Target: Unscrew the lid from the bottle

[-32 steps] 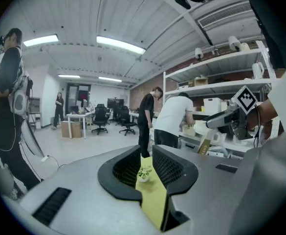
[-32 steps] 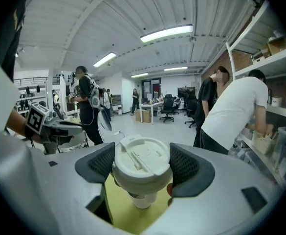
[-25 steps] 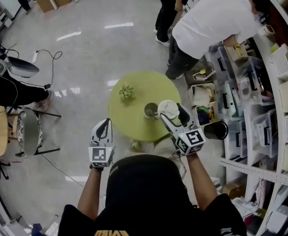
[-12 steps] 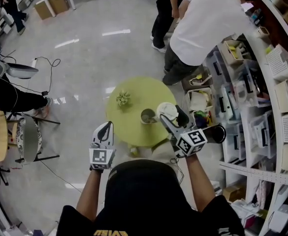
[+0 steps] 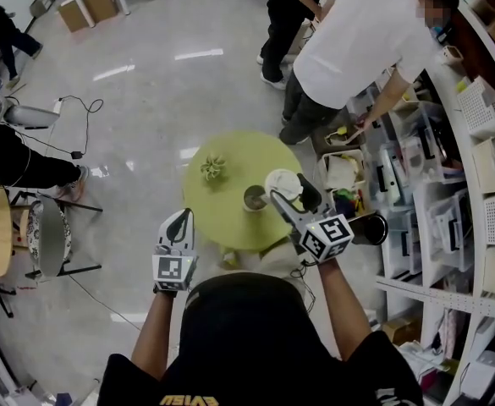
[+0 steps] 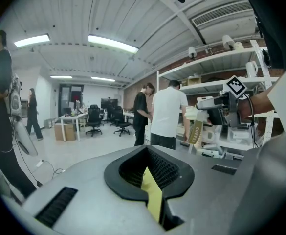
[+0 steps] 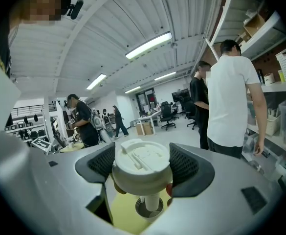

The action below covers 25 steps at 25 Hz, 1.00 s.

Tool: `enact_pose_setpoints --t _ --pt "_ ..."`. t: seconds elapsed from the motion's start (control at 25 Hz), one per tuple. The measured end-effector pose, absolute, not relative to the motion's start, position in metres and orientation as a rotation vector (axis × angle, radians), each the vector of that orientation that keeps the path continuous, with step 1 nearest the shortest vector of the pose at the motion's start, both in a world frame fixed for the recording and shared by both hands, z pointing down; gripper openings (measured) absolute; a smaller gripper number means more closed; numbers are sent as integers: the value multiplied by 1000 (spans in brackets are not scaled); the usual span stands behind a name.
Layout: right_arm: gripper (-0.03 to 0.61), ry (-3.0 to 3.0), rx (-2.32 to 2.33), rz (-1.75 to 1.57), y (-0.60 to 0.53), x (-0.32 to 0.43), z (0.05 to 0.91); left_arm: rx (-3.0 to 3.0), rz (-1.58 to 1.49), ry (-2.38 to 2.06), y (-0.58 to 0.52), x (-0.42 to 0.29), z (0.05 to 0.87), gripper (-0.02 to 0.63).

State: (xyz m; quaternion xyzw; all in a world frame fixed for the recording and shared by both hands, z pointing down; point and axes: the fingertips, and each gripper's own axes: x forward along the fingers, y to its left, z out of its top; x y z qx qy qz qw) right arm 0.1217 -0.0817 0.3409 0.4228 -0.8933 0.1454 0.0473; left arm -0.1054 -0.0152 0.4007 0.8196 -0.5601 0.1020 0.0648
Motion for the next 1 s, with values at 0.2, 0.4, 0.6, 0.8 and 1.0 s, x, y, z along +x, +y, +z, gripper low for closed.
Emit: enact_pose_setpoints --t 0.2,0.4,0.6,0.8,1.0 --pt "347 -2725 1284 435 -83 114 340 2477 310 -1681 -15 -109 401 17" --pt "347 -2726 1300 434 -83 112 338 2489 313 -1675 -16 -112 401 17" --pt "347 -2732 1308 441 -84 113 337 2476 303 -1673 -17 -114 401 17" --pt "347 -2736 1303 438 -83 109 334 2485 302 -1653 -15 -113 401 18" --pt "347 -2744 1287 432 -84 111 332 2491 295 -1632 -16 -103 403 17"
